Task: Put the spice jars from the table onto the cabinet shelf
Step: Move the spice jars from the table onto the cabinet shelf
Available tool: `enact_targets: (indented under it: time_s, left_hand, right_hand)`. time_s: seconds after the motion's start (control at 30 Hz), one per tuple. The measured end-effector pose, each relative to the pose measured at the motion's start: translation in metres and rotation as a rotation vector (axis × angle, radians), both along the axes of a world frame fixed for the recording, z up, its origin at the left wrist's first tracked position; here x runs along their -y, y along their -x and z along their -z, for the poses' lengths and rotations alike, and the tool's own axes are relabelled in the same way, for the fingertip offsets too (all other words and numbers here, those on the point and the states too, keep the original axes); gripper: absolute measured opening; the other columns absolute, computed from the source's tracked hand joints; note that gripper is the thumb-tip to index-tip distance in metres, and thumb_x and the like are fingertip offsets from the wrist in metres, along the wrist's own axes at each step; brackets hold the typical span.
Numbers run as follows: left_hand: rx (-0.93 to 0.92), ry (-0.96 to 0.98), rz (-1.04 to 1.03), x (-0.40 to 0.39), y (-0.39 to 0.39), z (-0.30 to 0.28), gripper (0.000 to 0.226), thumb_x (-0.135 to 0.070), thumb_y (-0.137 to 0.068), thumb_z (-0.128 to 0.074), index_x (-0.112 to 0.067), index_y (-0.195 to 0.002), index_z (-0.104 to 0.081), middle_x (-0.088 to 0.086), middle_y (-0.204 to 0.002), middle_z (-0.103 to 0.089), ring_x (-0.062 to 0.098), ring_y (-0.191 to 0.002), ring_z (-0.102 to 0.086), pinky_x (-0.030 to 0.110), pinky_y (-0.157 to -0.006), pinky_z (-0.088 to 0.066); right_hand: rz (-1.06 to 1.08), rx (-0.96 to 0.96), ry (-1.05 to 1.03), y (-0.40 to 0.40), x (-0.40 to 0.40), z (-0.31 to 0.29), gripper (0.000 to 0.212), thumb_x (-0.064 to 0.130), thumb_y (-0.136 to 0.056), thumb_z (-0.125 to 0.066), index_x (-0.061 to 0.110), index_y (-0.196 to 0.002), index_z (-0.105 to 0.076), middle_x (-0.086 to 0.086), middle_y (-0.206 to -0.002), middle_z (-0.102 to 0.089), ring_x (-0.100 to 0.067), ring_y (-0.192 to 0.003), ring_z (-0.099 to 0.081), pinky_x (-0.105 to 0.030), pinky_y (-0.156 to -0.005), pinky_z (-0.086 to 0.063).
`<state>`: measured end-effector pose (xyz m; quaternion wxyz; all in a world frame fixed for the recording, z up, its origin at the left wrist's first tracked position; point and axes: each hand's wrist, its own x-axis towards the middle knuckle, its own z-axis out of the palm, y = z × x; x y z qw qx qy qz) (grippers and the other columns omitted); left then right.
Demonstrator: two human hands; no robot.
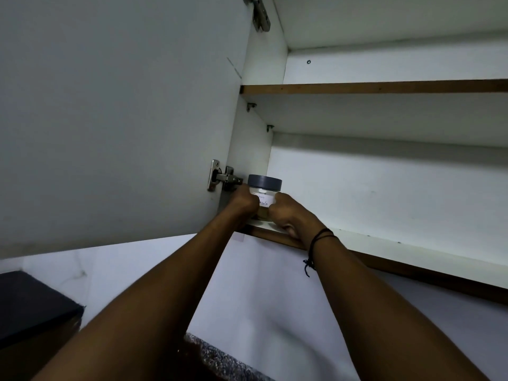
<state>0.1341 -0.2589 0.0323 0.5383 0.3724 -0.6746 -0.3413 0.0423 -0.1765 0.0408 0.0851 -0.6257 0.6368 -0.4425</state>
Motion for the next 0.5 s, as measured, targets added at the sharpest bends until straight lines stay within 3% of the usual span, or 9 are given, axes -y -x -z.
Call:
enact_targets:
  time_s: [0.17,0.27,0.37,0.43,0.5]
  left_hand:
    - [0.024,0.037,-0.021,-0.013,-0.003,0.006,0.025,0.003,-0.090,-0.047,-0.002,-0.112,-0.059,0.025,-0.113,-0.065,0.038,-0.106,-0.063,0.043,-0.090,-0.053]
    - [-0.022,0.140,-0.039,-0.034,-0.009,0.012,0.025,-0.002,-0.093,-0.044,-0.003,-0.110,-0.062,0.022,-0.110,-0.067,0.033,-0.099,-0.064,0.042,-0.084,-0.054]
    - [-0.065,0.274,-0.050,-0.064,-0.017,0.027,0.019,-0.009,-0.095,-0.044,-0.005,-0.102,-0.062,0.017,-0.104,-0.068,0.027,-0.093,-0.062,0.037,-0.078,-0.051]
    - [-0.078,0.338,-0.018,-0.085,-0.021,0.039,0.024,-0.012,-0.098,-0.046,-0.005,-0.111,-0.064,0.011,-0.108,-0.070,0.026,-0.100,-0.063,0.039,-0.088,-0.050]
    - [-0.074,0.365,0.016,-0.106,-0.026,0.053,0.028,-0.016,-0.100,-0.046,-0.006,-0.120,-0.063,0.007,-0.115,-0.069,0.022,-0.107,-0.063,0.037,-0.095,-0.049]
  right_hand:
    - [0.016,-0.091,0.034,-0.006,-0.007,0.003,0.013,0.005,-0.088,-0.061,0.015,-0.090,-0.052,0.000,-0.086,-0.057,-0.015,-0.074,-0.053,-0.024,-0.062,-0.042]
    - [0.026,-0.093,0.117,-0.009,-0.024,0.004,0.019,0.004,-0.085,-0.061,0.020,-0.083,-0.052,0.008,-0.077,-0.054,-0.008,-0.067,-0.050,-0.007,-0.048,-0.037]
    - [0.072,-0.114,0.172,-0.013,-0.047,0.010,0.021,0.007,-0.085,-0.059,0.022,-0.075,-0.047,0.012,-0.074,-0.049,-0.008,-0.066,-0.048,-0.004,-0.046,-0.036]
    - [0.090,-0.085,0.231,-0.016,-0.063,0.018,0.005,0.011,-0.087,-0.056,0.012,-0.092,-0.057,0.004,-0.089,-0.061,-0.018,-0.081,-0.056,-0.011,-0.058,-0.041]
    - [0.097,-0.042,0.302,-0.019,-0.081,0.034,0.026,0.013,-0.089,-0.055,0.010,-0.114,-0.061,-0.003,-0.112,-0.066,-0.018,-0.097,-0.060,-0.022,-0.076,-0.044]
